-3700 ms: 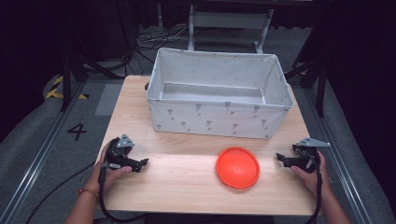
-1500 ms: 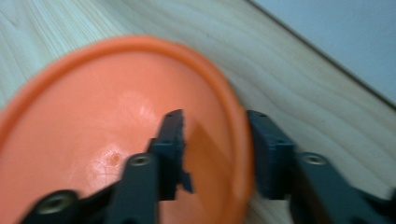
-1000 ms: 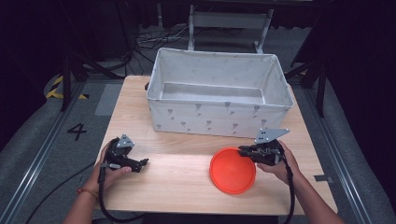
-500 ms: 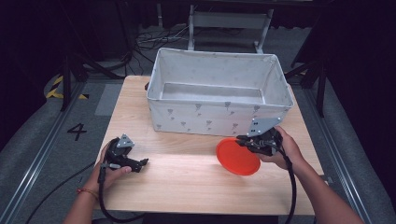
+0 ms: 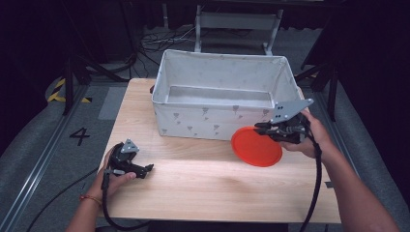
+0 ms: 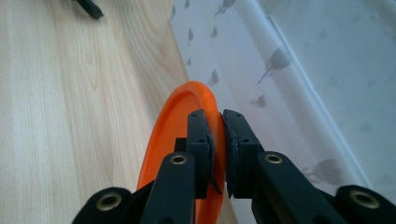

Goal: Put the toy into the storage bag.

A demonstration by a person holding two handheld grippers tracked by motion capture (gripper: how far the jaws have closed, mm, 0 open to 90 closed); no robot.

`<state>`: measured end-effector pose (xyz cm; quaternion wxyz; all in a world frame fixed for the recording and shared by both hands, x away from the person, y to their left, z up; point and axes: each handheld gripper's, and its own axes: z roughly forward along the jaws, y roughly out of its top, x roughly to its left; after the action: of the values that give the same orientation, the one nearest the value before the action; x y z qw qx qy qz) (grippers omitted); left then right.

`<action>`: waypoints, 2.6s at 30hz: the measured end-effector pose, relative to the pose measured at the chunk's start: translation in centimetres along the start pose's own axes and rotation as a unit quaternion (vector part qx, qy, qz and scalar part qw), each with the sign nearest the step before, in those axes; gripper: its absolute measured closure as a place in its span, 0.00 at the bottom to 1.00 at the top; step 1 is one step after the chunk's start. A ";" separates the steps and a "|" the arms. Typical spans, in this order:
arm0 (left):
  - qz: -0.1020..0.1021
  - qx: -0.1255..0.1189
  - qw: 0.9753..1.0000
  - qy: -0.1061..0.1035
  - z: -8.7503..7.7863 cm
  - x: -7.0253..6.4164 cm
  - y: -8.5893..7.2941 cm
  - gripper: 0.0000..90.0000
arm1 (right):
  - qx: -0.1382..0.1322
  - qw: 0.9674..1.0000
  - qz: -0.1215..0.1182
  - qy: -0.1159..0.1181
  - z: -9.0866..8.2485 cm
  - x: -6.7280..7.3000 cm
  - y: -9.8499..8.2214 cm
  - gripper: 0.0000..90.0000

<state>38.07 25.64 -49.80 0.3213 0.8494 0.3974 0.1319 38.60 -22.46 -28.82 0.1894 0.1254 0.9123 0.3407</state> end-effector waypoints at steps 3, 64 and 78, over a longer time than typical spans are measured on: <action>0.000 0.000 1.000 0.000 0.0 0.0 0.0 0.00 | -0.007 1.000 -0.002 0.002 -0.9 -0.5 0.5 0.91; 0.002 0.002 1.000 -0.001 -0.1 0.0 0.0 0.00 | -0.003 0.998 -0.004 -0.060 1.2 -14.0 10.9 0.91; 0.003 0.001 1.000 -0.001 -0.1 0.1 0.0 0.00 | 0.045 0.999 -0.002 -0.007 6.6 -13.6 8.5 0.91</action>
<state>38.06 25.72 -49.78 0.3207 0.8508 0.3948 0.1319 54.47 -17.26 -24.18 0.1909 0.1348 0.9257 0.2976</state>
